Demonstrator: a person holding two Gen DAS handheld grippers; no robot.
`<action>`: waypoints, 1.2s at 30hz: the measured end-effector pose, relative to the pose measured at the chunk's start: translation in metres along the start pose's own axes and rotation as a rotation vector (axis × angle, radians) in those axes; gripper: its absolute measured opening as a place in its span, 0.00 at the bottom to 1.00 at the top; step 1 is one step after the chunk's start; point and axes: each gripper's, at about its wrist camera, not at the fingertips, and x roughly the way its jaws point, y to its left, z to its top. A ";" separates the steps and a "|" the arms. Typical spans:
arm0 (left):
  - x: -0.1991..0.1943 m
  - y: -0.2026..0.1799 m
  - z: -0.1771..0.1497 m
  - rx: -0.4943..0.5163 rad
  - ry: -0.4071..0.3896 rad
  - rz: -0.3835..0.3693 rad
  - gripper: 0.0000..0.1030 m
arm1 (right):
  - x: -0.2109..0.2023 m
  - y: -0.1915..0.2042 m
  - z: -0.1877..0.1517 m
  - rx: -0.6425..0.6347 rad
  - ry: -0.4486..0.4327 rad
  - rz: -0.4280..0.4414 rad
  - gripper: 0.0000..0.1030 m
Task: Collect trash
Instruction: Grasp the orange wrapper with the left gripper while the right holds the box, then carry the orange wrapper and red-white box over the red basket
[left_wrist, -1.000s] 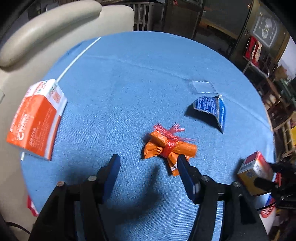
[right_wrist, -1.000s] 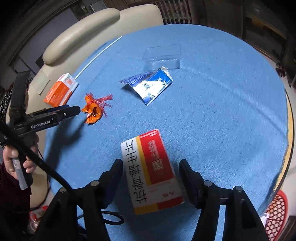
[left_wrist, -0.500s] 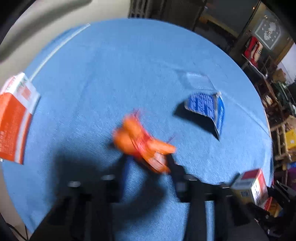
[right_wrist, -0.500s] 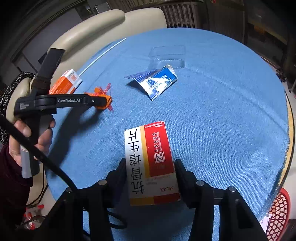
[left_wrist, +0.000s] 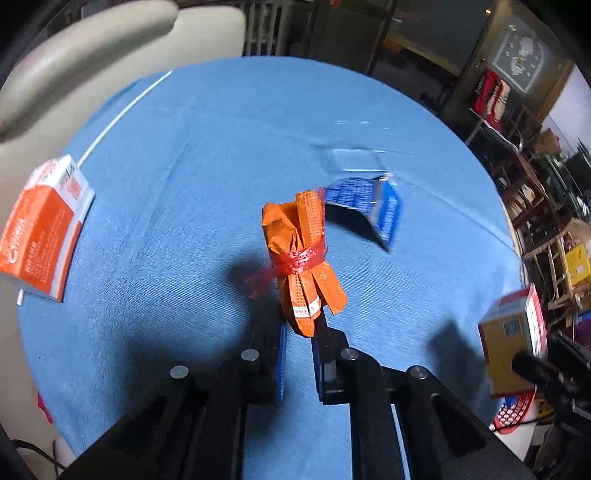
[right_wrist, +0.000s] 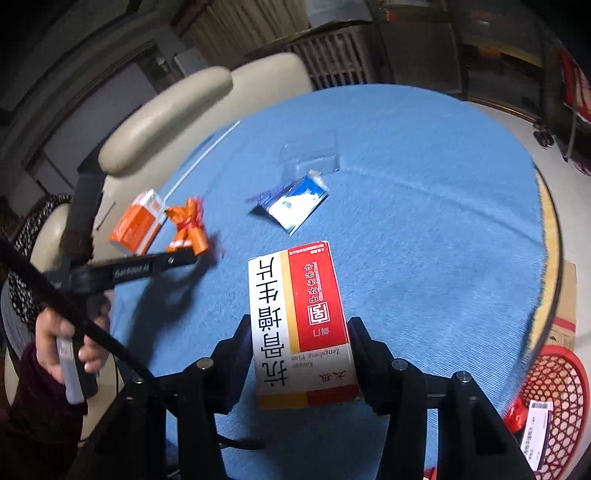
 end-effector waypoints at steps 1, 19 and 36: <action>-0.004 -0.006 -0.002 0.013 -0.005 -0.004 0.13 | -0.005 -0.002 -0.001 0.010 -0.010 -0.002 0.52; -0.071 -0.122 -0.041 0.277 -0.153 0.066 0.13 | -0.095 -0.028 -0.034 0.096 -0.189 -0.014 0.52; -0.092 -0.182 -0.061 0.442 -0.222 0.093 0.13 | -0.148 -0.070 -0.065 0.173 -0.272 -0.046 0.52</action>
